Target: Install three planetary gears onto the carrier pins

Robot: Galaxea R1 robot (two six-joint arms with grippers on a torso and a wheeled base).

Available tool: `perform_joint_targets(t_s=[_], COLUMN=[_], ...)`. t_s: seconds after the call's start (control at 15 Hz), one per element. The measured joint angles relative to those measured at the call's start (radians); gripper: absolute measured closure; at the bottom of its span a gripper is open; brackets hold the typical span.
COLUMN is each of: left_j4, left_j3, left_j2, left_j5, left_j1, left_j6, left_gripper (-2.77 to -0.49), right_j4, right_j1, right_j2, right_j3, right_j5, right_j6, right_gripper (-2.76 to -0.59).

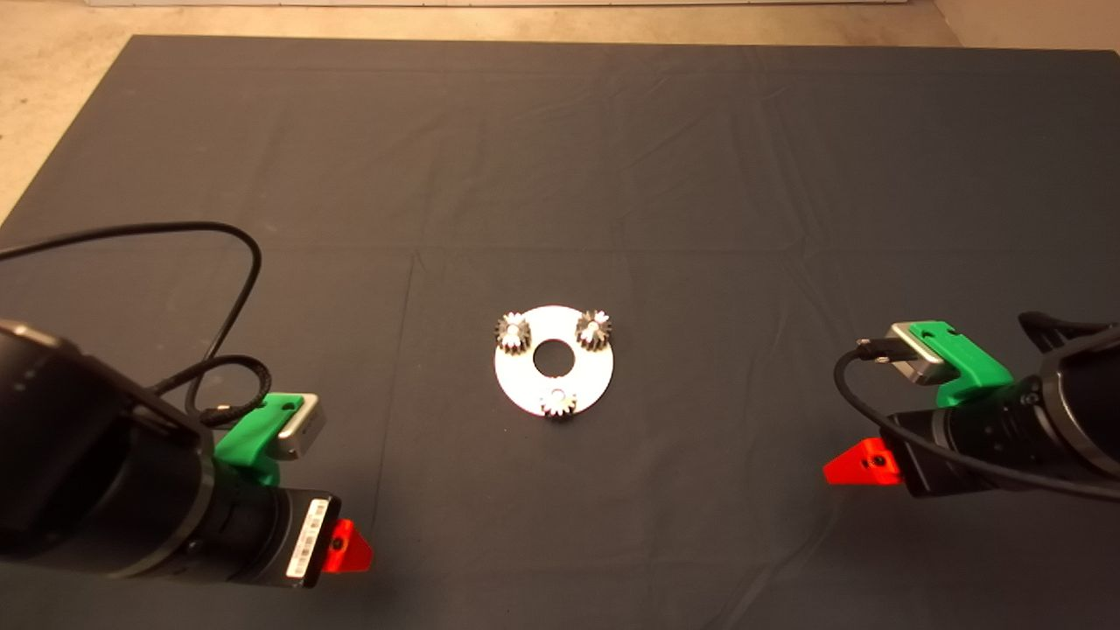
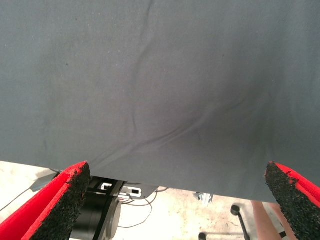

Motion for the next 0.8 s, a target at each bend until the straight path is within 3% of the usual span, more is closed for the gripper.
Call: perform_joint_targets(t_s=[0.13,0.4,0.6,0.8], left_j4=[-0.003,-0.024,-0.027,-0.032], left_j3=[0.000,0.000,0.000,0.000], left_j2=[0.022,0.057,0.091,0.096], left_j5=[-0.001,0.000,0.000,0.000], left_j1=[0.000,0.000,0.000,0.000], left_j6=[-0.028,-0.095,-0.127,-0.146], left_gripper=[-2.60,-2.62,-2.62,-2.62], right_j4=[0.007,0.016,0.030,0.035], right_j1=[0.000,0.000,0.000,0.000], right_j2=[0.000,-0.001,-0.007,-0.009], right_j3=[0.001,0.003,0.003,0.003], right_j5=[-0.001,0.000,-0.001,-0.001], right_j6=[0.006,0.006,0.006,0.006], right_gripper=[-2.73,-2.73,-2.73,-2.73])
